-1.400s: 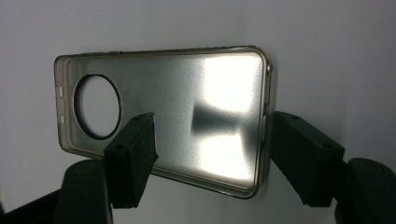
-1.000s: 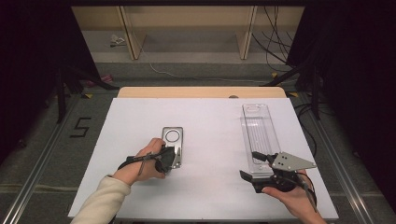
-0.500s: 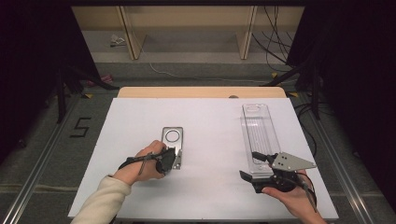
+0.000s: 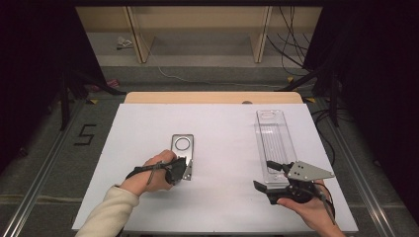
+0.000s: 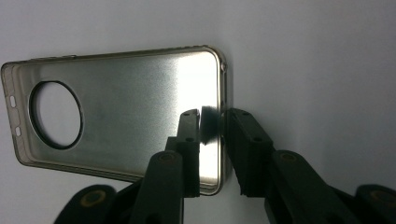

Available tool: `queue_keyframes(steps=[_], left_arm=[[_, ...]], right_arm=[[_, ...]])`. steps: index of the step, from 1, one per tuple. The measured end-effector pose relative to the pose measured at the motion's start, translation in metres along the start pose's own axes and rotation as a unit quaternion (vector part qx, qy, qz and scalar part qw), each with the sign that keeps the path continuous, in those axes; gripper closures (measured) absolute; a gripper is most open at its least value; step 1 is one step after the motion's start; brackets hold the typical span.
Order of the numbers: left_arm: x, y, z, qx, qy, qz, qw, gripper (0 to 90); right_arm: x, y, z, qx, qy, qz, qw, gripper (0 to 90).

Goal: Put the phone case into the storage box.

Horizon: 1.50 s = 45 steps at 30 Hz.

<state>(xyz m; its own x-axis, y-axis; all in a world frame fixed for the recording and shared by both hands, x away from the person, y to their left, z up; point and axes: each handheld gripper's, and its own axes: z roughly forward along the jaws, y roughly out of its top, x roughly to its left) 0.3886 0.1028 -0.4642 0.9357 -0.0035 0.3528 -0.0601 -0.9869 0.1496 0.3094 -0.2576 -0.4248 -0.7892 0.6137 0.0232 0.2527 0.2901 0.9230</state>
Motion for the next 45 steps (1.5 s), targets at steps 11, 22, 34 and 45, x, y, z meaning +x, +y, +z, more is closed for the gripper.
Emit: queue_keyframes(steps=[11,22,34,45], left_arm=[[-0.0008,0.0013,0.0002,0.005,-0.010,0.001,0.9999,79.4],[0.0037,0.0020,0.0007,0.009,-0.032,-0.002,0.9994,82.1],[0.0075,0.0037,0.0008,0.015,-0.047,-0.003,0.9988,83.3],[0.0068,0.0050,0.0008,0.020,-0.046,-0.001,0.9987,84.6]], right_arm=[[0.0000,0.0001,-0.0003,0.000,0.000,0.000,1.0000,20.7],[0.0000,-0.0001,-0.0001,0.002,-0.001,0.001,1.0000,20.7],[0.0001,-0.0001,-0.0001,0.001,-0.001,0.000,1.0000,20.7],[0.0002,-0.0001,0.0000,0.001,0.000,0.000,1.0000,20.7]])
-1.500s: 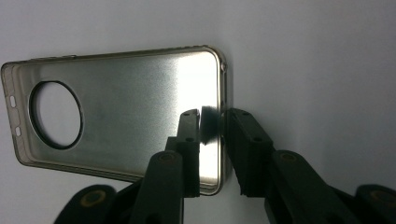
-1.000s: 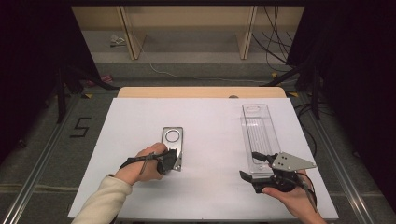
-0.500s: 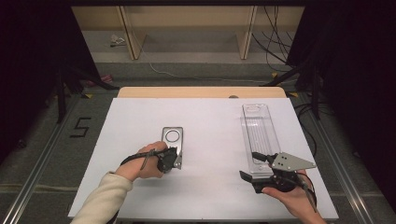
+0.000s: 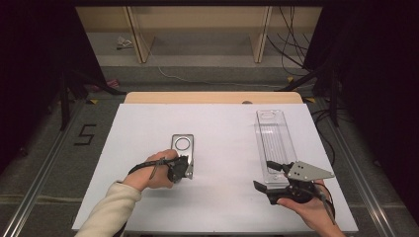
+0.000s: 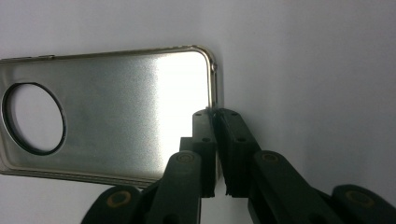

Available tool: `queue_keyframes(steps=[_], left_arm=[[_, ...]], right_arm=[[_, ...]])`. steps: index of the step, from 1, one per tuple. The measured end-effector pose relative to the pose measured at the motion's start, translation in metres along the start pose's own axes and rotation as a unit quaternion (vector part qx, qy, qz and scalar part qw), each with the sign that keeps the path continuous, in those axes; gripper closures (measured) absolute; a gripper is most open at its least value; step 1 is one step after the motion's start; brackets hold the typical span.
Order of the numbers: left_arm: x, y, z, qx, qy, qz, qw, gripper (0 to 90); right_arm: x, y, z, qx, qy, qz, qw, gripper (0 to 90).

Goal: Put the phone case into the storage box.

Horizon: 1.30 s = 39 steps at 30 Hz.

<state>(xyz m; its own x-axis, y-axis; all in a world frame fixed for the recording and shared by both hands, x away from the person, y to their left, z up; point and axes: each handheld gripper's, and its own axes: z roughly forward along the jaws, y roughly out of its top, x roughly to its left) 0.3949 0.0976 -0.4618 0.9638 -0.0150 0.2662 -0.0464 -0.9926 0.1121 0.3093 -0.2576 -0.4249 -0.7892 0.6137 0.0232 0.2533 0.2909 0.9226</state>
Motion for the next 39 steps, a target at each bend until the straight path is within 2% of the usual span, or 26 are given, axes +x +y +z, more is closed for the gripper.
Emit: queue_keyframes(steps=[10,19,24,30,31,32,33,36,39], left_arm=[[-0.0010,0.0002,-0.0002,0.000,0.007,0.005,1.0000,86.0],[-0.0024,-0.0020,-0.0001,-0.008,0.008,-0.005,0.9999,86.7],[-0.0029,-0.0025,-0.0004,-0.009,0.011,-0.001,0.9999,87.5],[-0.0042,-0.0025,-0.0010,-0.016,0.019,0.000,0.9997,88.5],[-0.0059,-0.0019,-0.0014,-0.022,0.018,-0.007,0.9996,88.5],[-0.0059,-0.0019,-0.0014,-0.022,0.018,-0.007,0.9996,88.5],[-0.0058,-0.0004,-0.0030,-0.022,0.022,0.001,0.9995,88.5],[-0.0085,0.0015,-0.0049,-0.028,0.023,-0.005,0.9993,88.6],[-0.0092,0.0031,-0.0075,-0.031,0.029,-0.001,0.9991,88.6]], right_arm=[[0.0000,0.0000,-0.0001,0.000,0.000,0.000,1.0000,20.7],[-0.0002,0.0000,-0.0006,-0.003,0.000,0.002,1.0000,20.7],[0.0000,0.0002,-0.0009,-0.002,0.000,0.000,1.0000,20.7],[0.0003,0.0003,-0.0013,-0.003,0.000,0.000,1.0000,20.7],[0.0004,0.0004,-0.0016,-0.002,-0.001,0.001,1.0000,20.7],[0.0004,0.0004,-0.0017,-0.003,-0.001,0.001,1.0000,20.7],[0.0004,0.0004,-0.0018,-0.003,0.000,0.001,1.0000,20.7],[0.0004,0.0004,-0.0017,-0.002,0.000,0.002,1.0000,20.7],[0.0006,0.0005,-0.0017,-0.002,-0.001,0.001,1.0000,20.7]])
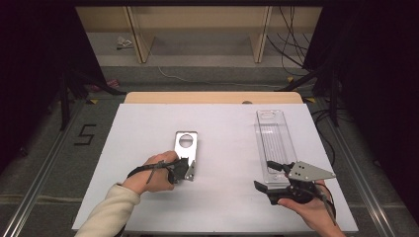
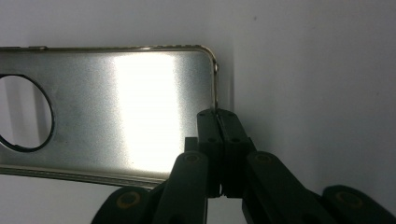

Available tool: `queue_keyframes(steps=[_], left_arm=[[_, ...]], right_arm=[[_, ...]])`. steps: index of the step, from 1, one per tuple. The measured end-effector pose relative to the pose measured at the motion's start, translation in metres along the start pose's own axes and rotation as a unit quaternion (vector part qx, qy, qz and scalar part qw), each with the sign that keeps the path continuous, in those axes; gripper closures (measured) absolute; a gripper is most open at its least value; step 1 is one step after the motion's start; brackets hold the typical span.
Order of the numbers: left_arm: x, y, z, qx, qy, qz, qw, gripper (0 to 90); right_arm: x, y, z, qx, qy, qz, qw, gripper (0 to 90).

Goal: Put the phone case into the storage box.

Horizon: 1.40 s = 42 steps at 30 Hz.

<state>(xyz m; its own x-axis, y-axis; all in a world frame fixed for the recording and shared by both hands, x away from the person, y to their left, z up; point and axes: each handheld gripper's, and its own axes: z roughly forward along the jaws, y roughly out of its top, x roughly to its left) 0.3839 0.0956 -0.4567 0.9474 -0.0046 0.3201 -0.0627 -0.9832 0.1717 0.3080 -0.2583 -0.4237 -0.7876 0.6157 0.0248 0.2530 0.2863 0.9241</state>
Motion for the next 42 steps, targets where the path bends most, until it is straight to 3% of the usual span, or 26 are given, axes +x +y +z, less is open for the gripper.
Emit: queue_keyframes(steps=[18,20,30,35,42], left_arm=[[-0.011,0.013,-0.021,-0.032,0.034,0.005,0.9989,88.7],[-0.012,0.013,-0.022,-0.034,0.030,-0.001,0.9990,88.7],[-0.019,0.017,-0.030,-0.042,0.033,0.006,0.9986,88.7],[-0.021,0.019,-0.032,-0.044,0.032,0.009,0.9985,88.7],[-0.024,0.023,-0.038,-0.052,0.036,0.014,0.9979,88.7]], right_arm=[[0.004,0.005,0.004,-0.013,-0.010,0.009,0.9998,21.0],[0.004,0.006,0.005,-0.017,-0.010,0.013,0.9997,20.9],[0.003,0.014,0.012,-0.021,-0.016,0.018,0.9995,21.7],[0.002,0.017,0.018,-0.020,-0.016,0.021,0.9994,22.2],[0.007,0.028,0.041,-0.013,-0.017,0.018,0.9996,22.5]])
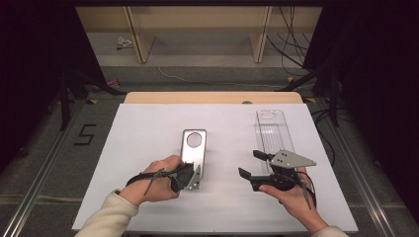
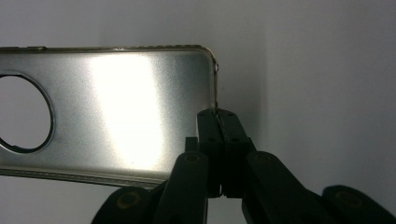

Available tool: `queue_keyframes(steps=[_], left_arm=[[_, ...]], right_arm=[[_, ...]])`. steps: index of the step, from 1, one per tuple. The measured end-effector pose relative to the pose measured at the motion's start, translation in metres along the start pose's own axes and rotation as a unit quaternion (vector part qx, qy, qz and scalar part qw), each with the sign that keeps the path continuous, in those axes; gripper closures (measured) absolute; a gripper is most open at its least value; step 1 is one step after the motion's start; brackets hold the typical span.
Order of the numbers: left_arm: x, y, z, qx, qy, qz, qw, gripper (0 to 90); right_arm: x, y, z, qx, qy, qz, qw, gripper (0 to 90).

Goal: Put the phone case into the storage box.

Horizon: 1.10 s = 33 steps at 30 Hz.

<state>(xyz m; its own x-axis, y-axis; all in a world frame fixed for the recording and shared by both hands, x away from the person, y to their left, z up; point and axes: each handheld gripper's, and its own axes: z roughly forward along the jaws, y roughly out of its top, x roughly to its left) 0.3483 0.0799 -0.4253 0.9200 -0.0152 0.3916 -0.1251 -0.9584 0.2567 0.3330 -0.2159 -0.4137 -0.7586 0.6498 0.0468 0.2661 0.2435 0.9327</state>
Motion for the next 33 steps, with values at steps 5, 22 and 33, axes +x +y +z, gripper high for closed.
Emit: queue_keyframes(steps=[5,22,33], left_arm=[[-0.003,0.003,-0.002,-0.006,0.004,0.000,1.0000,88.7],[-0.006,0.010,-0.005,-0.006,0.001,0.013,0.9999,88.8],[-0.008,0.015,-0.005,-0.010,0.000,0.019,0.9998,88.8]], right_arm=[[0.003,0.006,0.016,0.009,-0.006,-0.001,0.9999,23.3],[0.005,0.024,0.071,0.030,0.001,0.008,0.9995,24.2],[-0.002,0.031,0.093,0.032,-0.001,0.028,0.9991,25.7]])
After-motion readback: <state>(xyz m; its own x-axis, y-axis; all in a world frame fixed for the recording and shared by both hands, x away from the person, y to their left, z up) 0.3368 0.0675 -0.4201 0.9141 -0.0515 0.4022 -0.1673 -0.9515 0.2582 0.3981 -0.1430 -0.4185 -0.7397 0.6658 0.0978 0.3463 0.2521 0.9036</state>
